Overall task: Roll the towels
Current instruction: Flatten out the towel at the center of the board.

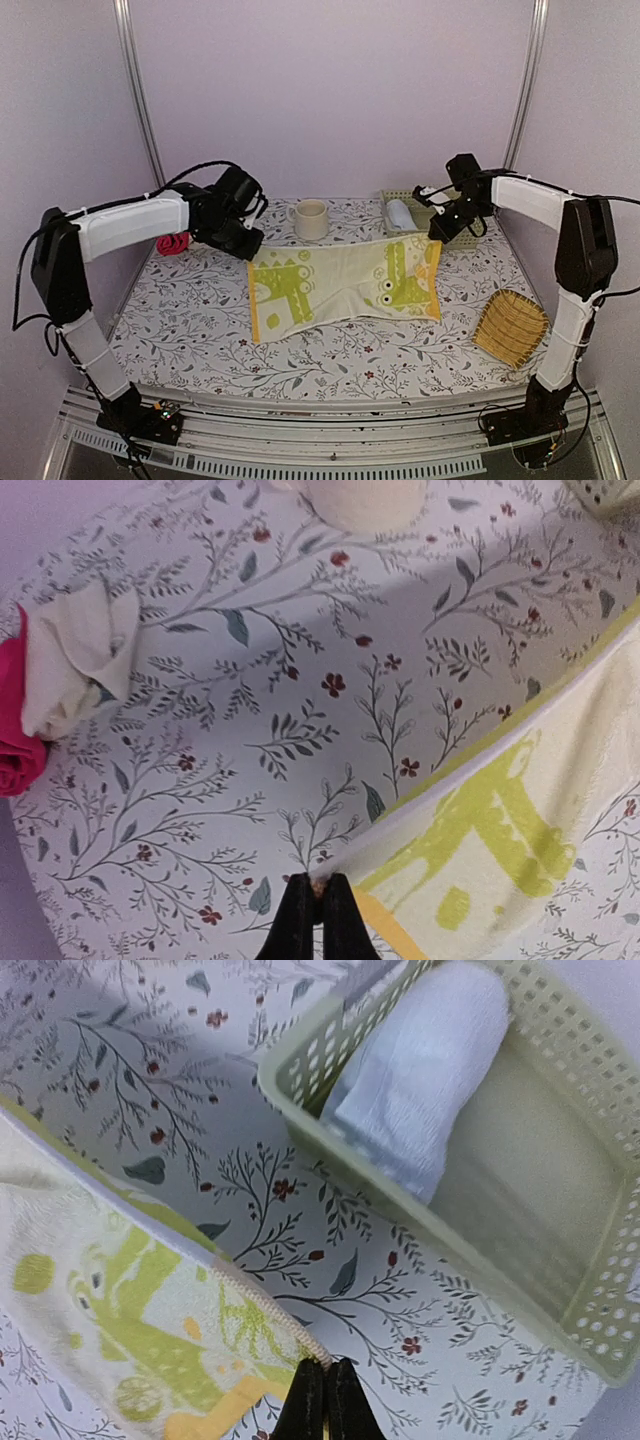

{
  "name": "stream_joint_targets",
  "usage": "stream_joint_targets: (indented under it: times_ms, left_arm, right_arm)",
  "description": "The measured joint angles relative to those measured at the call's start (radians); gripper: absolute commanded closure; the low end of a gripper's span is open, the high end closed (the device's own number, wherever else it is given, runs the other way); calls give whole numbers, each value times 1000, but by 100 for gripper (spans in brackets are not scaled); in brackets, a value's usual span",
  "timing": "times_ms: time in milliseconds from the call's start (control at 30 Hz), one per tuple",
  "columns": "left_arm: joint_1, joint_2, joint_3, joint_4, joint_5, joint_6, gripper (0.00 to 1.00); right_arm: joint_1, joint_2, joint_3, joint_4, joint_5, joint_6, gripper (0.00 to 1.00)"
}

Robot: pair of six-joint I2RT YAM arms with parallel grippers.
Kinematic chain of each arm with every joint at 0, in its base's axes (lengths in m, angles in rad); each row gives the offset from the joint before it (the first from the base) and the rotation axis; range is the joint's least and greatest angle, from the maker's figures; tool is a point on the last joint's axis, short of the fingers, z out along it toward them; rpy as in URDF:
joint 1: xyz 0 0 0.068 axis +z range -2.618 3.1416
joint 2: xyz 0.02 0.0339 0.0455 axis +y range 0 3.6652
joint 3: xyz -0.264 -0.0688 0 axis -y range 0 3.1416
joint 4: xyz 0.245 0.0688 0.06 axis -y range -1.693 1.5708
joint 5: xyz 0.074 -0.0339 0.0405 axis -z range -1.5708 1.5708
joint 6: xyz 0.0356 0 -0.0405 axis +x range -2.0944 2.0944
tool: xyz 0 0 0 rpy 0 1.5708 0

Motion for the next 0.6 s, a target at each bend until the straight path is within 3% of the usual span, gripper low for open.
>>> stream_joint_targets:
  times_ms: [167,367,600]
  left_arm:
    - [19,-216,56,-19,-72,18,100]
    - [15,-452,44,-24,-67,18,100]
    - [-61,-766,-116,-31,54,18,100]
  right_arm:
    - [-1,-179,113,-32,-19,0,98]
    - [5,-408,133,-71,-88,-7,98]
    - [7,-739,-83,-126,-301,-90,98]
